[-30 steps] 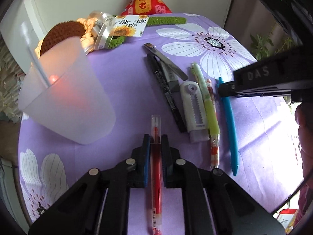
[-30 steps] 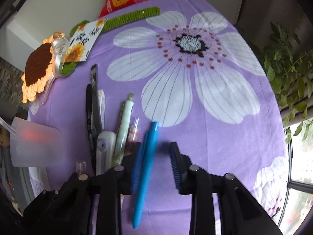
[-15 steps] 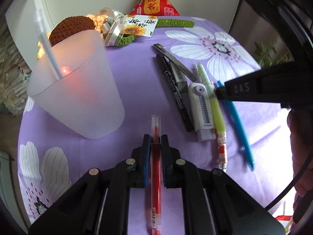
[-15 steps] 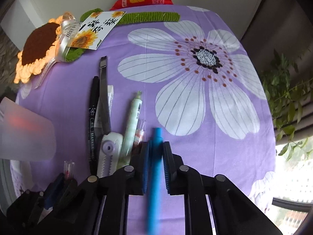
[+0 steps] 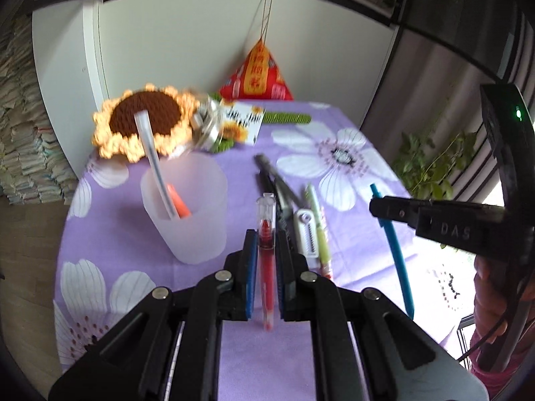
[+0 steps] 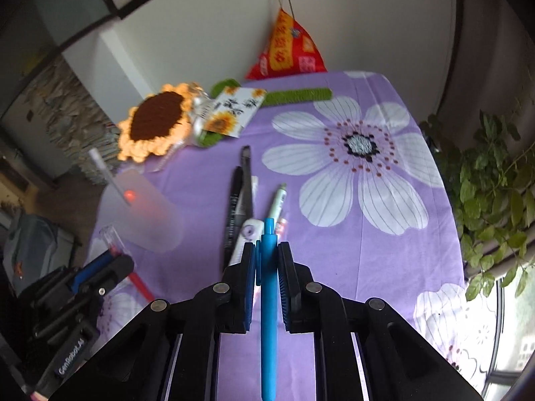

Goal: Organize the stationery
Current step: 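Carry the red pen into the frosted cup and open the left tool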

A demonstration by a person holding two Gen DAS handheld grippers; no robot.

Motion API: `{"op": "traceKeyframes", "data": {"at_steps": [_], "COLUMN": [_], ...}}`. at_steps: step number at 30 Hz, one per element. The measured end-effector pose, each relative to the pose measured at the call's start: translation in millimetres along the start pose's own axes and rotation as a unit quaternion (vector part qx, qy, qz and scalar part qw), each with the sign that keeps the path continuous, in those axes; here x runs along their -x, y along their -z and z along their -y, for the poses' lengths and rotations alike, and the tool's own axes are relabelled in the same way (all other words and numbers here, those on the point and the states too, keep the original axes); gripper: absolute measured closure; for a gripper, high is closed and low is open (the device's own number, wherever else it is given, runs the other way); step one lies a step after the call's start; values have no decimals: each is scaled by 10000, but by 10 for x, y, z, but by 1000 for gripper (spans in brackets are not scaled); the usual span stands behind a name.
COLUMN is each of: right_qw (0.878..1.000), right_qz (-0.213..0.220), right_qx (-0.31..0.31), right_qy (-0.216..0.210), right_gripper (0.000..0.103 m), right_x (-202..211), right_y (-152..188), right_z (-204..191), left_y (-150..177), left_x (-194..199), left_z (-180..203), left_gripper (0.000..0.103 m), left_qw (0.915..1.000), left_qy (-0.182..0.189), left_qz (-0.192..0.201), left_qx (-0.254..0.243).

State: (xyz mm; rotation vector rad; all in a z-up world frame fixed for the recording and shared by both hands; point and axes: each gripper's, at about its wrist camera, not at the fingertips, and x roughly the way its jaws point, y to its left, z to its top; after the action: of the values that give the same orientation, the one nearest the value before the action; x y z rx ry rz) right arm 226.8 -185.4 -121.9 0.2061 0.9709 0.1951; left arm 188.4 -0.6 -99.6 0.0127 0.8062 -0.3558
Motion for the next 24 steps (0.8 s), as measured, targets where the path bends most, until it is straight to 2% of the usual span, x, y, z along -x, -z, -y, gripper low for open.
{"op": "traceKeyframes", "data": {"at_steps": [4,10,15,20,24], "right_qw": [9997,9990,9974,9964,9958], "right_qz": [208,402,614,731,789], "right_qx": [52,142,342,370,401], "right_qy": [-94,-141,-165,-198,-216], "right_gripper": [89,89,89,89,89], "right_x": [149,280,417,496,522], "right_y": [4,26,19,18,16], "right_z": [-54,-117,-243,-280,-318], "left_y": [-100,-436,-708,-781,-690], "left_x": [156,447,616,526,266], "left_z": [4,-59,-190,-357,-509], "left_gripper": [95,95,95,95,95], "left_qw": [9998,9971,9909,9893,9905], "left_qy": [-39,-221,-663,-889,-1042], "left_qz": [207,732,1175,1153,837], "left_qx": [-21,-51,-3,131,317]}}
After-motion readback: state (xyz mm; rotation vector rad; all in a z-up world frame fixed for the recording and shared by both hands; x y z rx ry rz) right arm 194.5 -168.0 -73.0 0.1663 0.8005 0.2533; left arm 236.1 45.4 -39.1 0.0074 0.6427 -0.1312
